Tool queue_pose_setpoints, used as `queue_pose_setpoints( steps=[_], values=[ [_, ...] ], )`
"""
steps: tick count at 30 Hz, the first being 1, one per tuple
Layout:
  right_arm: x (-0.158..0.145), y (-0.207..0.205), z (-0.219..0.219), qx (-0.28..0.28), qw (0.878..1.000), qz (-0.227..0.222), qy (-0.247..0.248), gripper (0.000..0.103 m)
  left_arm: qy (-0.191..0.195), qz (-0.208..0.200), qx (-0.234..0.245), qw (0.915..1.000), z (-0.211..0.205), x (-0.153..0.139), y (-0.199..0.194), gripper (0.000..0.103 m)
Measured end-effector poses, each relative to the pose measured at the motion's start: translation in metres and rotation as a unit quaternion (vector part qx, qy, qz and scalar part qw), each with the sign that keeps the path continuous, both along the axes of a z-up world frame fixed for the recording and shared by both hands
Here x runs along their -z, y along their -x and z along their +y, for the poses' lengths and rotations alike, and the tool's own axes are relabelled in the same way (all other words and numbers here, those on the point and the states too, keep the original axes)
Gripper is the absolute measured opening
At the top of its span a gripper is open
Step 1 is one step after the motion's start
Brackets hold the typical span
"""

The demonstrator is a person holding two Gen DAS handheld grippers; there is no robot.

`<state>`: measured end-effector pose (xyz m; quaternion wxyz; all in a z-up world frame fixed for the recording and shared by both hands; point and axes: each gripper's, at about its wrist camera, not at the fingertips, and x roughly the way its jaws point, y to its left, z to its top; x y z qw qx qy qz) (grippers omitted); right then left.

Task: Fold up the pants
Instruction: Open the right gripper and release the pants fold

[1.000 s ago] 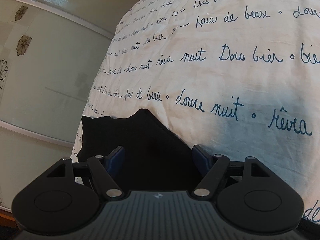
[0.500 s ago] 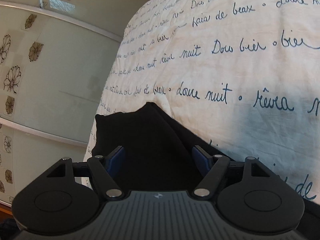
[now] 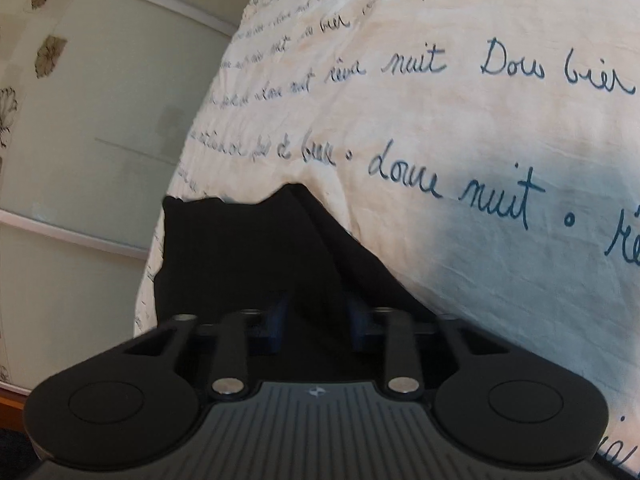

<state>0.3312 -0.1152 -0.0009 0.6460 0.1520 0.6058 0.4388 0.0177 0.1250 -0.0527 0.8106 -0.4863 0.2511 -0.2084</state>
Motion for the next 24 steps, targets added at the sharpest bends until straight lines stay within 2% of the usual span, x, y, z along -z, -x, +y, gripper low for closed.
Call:
queue_pose_setpoints(
  steps=[5, 6, 8, 13, 16, 19, 20, 21, 22, 23, 24],
  values=[
    [-0.022, -0.002, -0.002, 0.002, 0.999, -0.044, -0.004, 0.007, 0.000, 0.000, 0.000, 1.0000, 0.000, 0.000, 0.000, 0.053],
    [-0.028, -0.004, -0.002, 0.003, 0.999, -0.051, -0.005, 0.004, 0.000, 0.000, 0.000, 1.0000, 0.000, 0.000, 0.000, 0.053],
    [-0.035, -0.009, 0.002, -0.001, 0.998, -0.067, 0.008, 0.004, 0.000, 0.000, 0.000, 1.0000, 0.000, 0.000, 0.000, 0.053],
    [-0.012, -0.008, 0.008, 0.001, 0.997, -0.064, 0.048, 0.004, 0.000, 0.000, 0.000, 1.0000, 0.000, 0.000, 0.000, 0.053],
    [-0.019, -0.006, -0.011, 0.074, 0.994, -0.075, 0.021, 0.005, -0.001, 0.000, 0.000, 1.0000, 0.000, 0.000, 0.001, 0.053],
    [-0.043, 0.001, -0.045, 0.170, 0.981, -0.089, 0.003, 0.009, -0.001, -0.001, 0.000, 1.0000, 0.001, -0.001, 0.001, 0.053],
    [-0.051, 0.010, -0.055, 0.188, 0.977, -0.100, -0.008, 0.015, -0.002, -0.001, -0.001, 1.0000, 0.001, -0.001, 0.001, 0.053],
    [-0.058, 0.020, -0.063, 0.198, 0.974, -0.108, -0.016, 0.027, -0.003, -0.001, -0.001, 1.0000, 0.002, -0.001, 0.001, 0.053],
    [-0.063, 0.034, -0.068, 0.203, 0.972, -0.112, -0.024, 0.034, -0.004, -0.001, -0.001, 1.0000, 0.002, -0.002, 0.001, 0.053],
    [-0.064, 0.048, -0.071, 0.204, 0.972, -0.111, -0.037, 0.050, -0.006, -0.001, -0.002, 1.0000, 0.002, -0.002, 0.002, 0.053],
    [-0.064, 0.061, -0.071, 0.205, 0.972, -0.111, -0.045, 0.058, -0.009, -0.002, -0.002, 1.0000, 0.000, -0.003, 0.002, 0.053]
  ],
)
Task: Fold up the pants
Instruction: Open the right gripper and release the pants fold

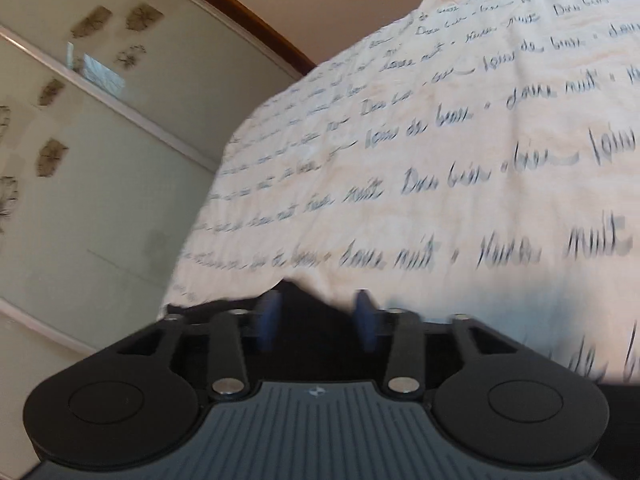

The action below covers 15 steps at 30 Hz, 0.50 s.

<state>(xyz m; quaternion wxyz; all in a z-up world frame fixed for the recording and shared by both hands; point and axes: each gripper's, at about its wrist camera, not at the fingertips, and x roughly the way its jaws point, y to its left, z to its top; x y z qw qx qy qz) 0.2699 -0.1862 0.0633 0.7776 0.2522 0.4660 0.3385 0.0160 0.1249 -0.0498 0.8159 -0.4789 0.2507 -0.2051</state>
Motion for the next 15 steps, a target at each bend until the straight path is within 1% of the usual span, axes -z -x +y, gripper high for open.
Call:
queue_pose_setpoints(
  steps=[3, 5, 6, 7, 8, 9, 10, 11, 12, 13, 14, 15],
  values=[
    [0.011, 0.034, 0.009, -0.002, 1.000, -0.003, 0.015, 0.058, -0.016, -0.001, -0.001, 0.9999, -0.003, -0.004, 0.000, 0.053],
    [0.030, 0.045, 0.013, 0.001, 0.999, 0.006, 0.033, 0.058, -0.036, -0.001, -0.002, 0.9994, -0.007, -0.008, 0.001, 0.053],
    [0.042, 0.045, 0.013, 0.010, 0.999, 0.017, 0.049, 0.052, -0.050, -0.001, -0.002, 0.9987, -0.009, -0.011, 0.000, 0.053],
    [0.052, 0.044, 0.012, 0.016, 0.999, 0.011, 0.047, 0.048, -0.065, -0.001, -0.001, 0.9979, -0.012, -0.013, 0.000, 0.053],
    [0.056, 0.043, 0.006, 0.029, 0.999, -0.009, 0.034, 0.042, -0.079, 0.000, -0.001, 0.9969, -0.014, -0.016, 0.001, 0.053],
    [0.055, 0.041, -0.003, 0.058, 0.998, -0.007, 0.033, 0.038, -0.095, 0.003, 0.001, 0.9954, -0.016, -0.020, 0.001, 0.053],
    [0.053, 0.040, -0.013, 0.097, 0.995, 0.009, 0.024, 0.038, -0.114, 0.006, 0.002, 0.9935, -0.019, -0.026, 0.002, 0.054],
    [0.050, 0.043, -0.024, 0.133, 0.991, 0.019, 0.012, 0.040, -0.132, 0.010, 0.003, 0.9912, -0.021, -0.032, 0.004, 0.055],
    [0.042, 0.049, -0.033, 0.159, 0.987, 0.013, 0.011, 0.047, -0.155, 0.014, 0.006, 0.9878, -0.023, -0.042, 0.008, 0.061],
    [0.034, 0.058, -0.040, 0.171, 0.985, -0.003, 0.014, 0.053, -0.172, 0.012, 0.008, 0.9850, -0.025, -0.052, 0.013, 0.072],
    [0.027, 0.068, -0.046, 0.176, 0.984, -0.016, 0.013, 0.065, -0.187, 0.008, 0.006, 0.9824, -0.027, -0.062, 0.019, 0.078],
    [0.023, 0.080, -0.052, 0.174, 0.984, -0.025, 0.005, 0.073, -0.198, 0.001, 0.003, 0.9802, -0.030, -0.071, 0.024, 0.085]
  ],
)
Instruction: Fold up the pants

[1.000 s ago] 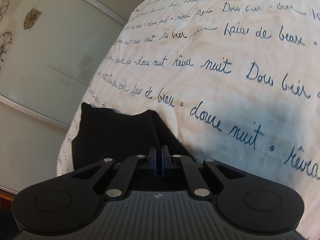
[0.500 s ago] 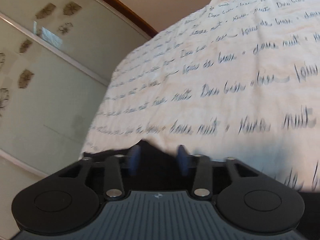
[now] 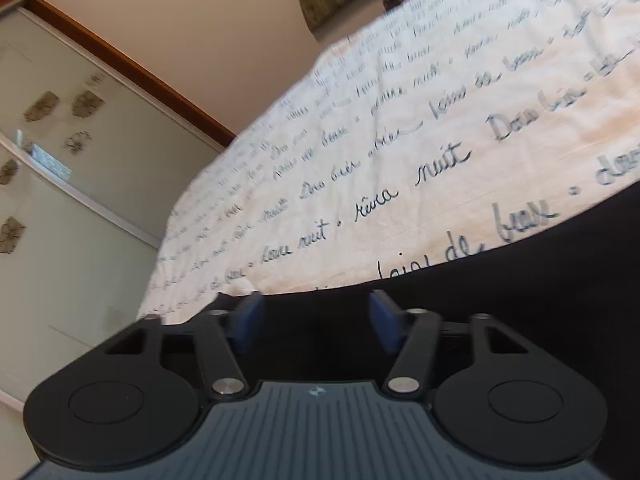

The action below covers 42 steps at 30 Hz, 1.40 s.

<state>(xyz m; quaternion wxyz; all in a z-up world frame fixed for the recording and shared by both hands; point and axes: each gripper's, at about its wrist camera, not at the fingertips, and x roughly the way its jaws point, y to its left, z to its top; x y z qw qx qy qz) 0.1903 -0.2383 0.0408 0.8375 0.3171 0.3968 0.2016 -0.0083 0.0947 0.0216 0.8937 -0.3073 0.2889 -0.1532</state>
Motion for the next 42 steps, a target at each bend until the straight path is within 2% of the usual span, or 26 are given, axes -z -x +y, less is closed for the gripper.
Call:
queue_pose_setpoints(
  steps=[3, 6, 8, 11, 12, 15, 18, 20, 22, 26, 31, 33, 35, 37, 38, 39, 40, 41, 42],
  values=[
    [0.000, 0.029, -0.015, -0.009, 1.000, -0.003, -0.002, 0.075, -0.028, -0.046, 0.024, 0.9983, -0.014, -0.027, 0.006, 0.088],
    [0.021, 0.047, -0.040, 0.068, 0.996, 0.026, 0.060, 0.074, -0.094, -0.111, 0.038, 0.9886, -0.038, -0.045, -0.004, 0.094],
    [0.024, 0.075, -0.076, 0.130, 0.991, 0.000, -0.003, 0.074, -0.145, -0.134, 0.030, 0.9799, -0.055, -0.043, -0.019, 0.095],
    [0.013, 0.121, -0.130, 0.258, 0.965, -0.041, -0.024, 0.077, -0.195, -0.090, 0.020, 0.9764, -0.071, -0.025, -0.051, 0.092],
    [0.012, 0.134, -0.148, 0.293, 0.954, -0.049, -0.033, 0.083, -0.201, -0.076, 0.015, 0.9765, -0.072, -0.017, -0.060, 0.092],
    [0.019, 0.159, -0.204, 0.363, 0.929, -0.026, -0.065, 0.087, -0.220, -0.032, -0.010, 0.9750, -0.070, 0.016, -0.069, 0.092],
    [0.032, 0.171, -0.246, 0.410, 0.909, 0.012, -0.077, 0.086, -0.214, -0.030, -0.017, 0.9763, -0.064, 0.015, -0.068, 0.097],
    [0.045, 0.169, -0.264, 0.415, 0.903, 0.034, -0.105, 0.086, -0.218, -0.027, -0.018, 0.9755, -0.067, 0.015, -0.066, 0.098],
    [0.052, 0.164, -0.271, 0.408, 0.902, 0.034, -0.137, 0.087, -0.218, -0.026, -0.013, 0.9755, -0.069, 0.012, -0.067, 0.100],
    [0.049, 0.143, -0.270, 0.377, 0.916, 0.035, -0.134, 0.087, -0.223, -0.025, -0.011, 0.9744, -0.072, 0.012, -0.069, 0.101],
    [0.054, 0.123, -0.261, 0.339, 0.925, 0.030, -0.168, 0.087, -0.231, -0.023, -0.009, 0.9726, -0.076, 0.012, -0.070, 0.101],
    [0.051, 0.120, -0.255, 0.336, 0.929, 0.022, -0.153, 0.086, -0.233, -0.022, -0.009, 0.9722, -0.076, 0.012, -0.070, 0.102],
    [0.054, 0.120, -0.260, 0.356, 0.920, 0.006, -0.161, 0.085, -0.235, -0.022, -0.008, 0.9718, -0.077, 0.013, -0.070, 0.102],
    [0.059, 0.122, -0.271, 0.383, 0.904, -0.010, -0.188, 0.084, -0.236, -0.021, -0.007, 0.9716, -0.077, 0.013, -0.070, 0.102],
    [0.060, 0.120, -0.273, 0.393, 0.899, -0.018, -0.192, 0.080, -0.236, -0.021, -0.007, 0.9714, -0.077, 0.013, -0.070, 0.102],
    [0.058, 0.118, -0.272, 0.401, 0.898, -0.023, -0.180, 0.056, -0.237, -0.020, -0.006, 0.9713, -0.077, 0.013, -0.070, 0.102],
    [0.058, 0.115, -0.270, 0.404, 0.901, -0.025, -0.155, 0.035, -0.238, -0.020, -0.006, 0.9711, -0.078, 0.013, -0.071, 0.102],
    [0.060, 0.109, -0.267, 0.394, 0.909, -0.017, -0.135, 0.009, -0.238, -0.020, -0.006, 0.9710, -0.078, 0.013, -0.071, 0.102],
    [0.066, 0.106, -0.265, 0.384, 0.913, -0.008, -0.134, 0.010, -0.238, -0.020, -0.006, 0.9710, -0.078, 0.013, -0.071, 0.102]
  ],
)
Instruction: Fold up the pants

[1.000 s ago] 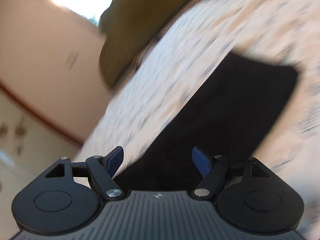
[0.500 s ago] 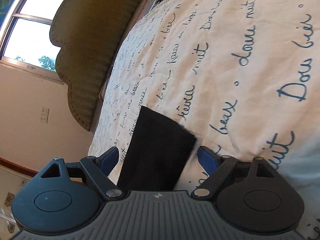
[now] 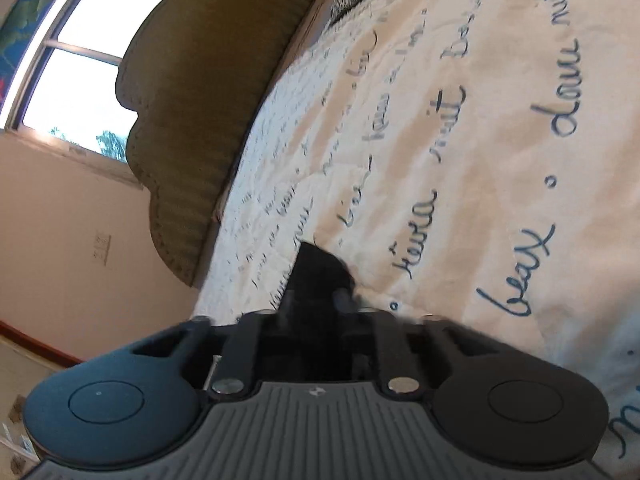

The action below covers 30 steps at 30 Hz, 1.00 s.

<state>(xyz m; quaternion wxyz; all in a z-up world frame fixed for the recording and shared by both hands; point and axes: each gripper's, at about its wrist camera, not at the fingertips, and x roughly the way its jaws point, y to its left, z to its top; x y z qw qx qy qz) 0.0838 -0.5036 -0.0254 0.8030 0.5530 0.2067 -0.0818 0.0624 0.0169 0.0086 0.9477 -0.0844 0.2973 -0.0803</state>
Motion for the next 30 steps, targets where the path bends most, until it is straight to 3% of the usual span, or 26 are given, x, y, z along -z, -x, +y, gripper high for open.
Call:
queue_pose_setpoints(
  steps=[10, 16, 18, 20, 21, 24, 27, 28, 30],
  values=[
    [0.017, 0.012, -0.008, 0.006, 0.999, -0.014, -0.051, 0.011, -0.001, 0.000, 0.000, 1.0000, -0.001, 0.000, 0.000, 0.102],
    [0.015, 0.013, -0.009, 0.007, 0.999, -0.021, -0.045, 0.021, 0.001, 0.000, 0.000, 1.0000, 0.000, 0.000, 0.000, 0.102],
    [0.017, 0.014, -0.008, 0.011, 0.999, -0.025, -0.044, 0.021, 0.001, 0.000, 0.000, 1.0000, 0.000, 0.000, 0.000, 0.102],
    [0.017, 0.014, -0.007, 0.014, 0.999, -0.026, -0.033, 0.013, 0.000, 0.000, 0.000, 1.0000, 0.000, -0.001, 0.000, 0.102],
    [0.016, 0.015, -0.005, 0.019, 0.999, -0.024, -0.023, 0.006, 0.001, 0.000, 0.000, 1.0000, 0.000, -0.001, 0.000, 0.102],
    [0.008, 0.019, 0.002, 0.026, 0.999, -0.015, 0.022, 0.006, -0.001, -0.002, -0.003, 1.0000, 0.000, -0.001, 0.001, 0.102],
    [-0.017, 0.015, 0.021, 0.006, 0.992, -0.003, 0.123, 0.005, -0.014, 0.011, -0.005, 0.9998, -0.005, -0.012, 0.000, 0.098],
    [-0.027, 0.012, 0.031, -0.006, 0.985, 0.006, 0.174, 0.005, -0.009, 0.020, 0.005, 0.9998, -0.009, -0.019, -0.003, 0.097],
    [-0.044, 0.007, 0.058, -0.033, 0.956, 0.018, 0.291, 0.005, 0.023, 0.024, 0.044, 0.9985, -0.020, -0.040, -0.012, 0.097]
  ],
)
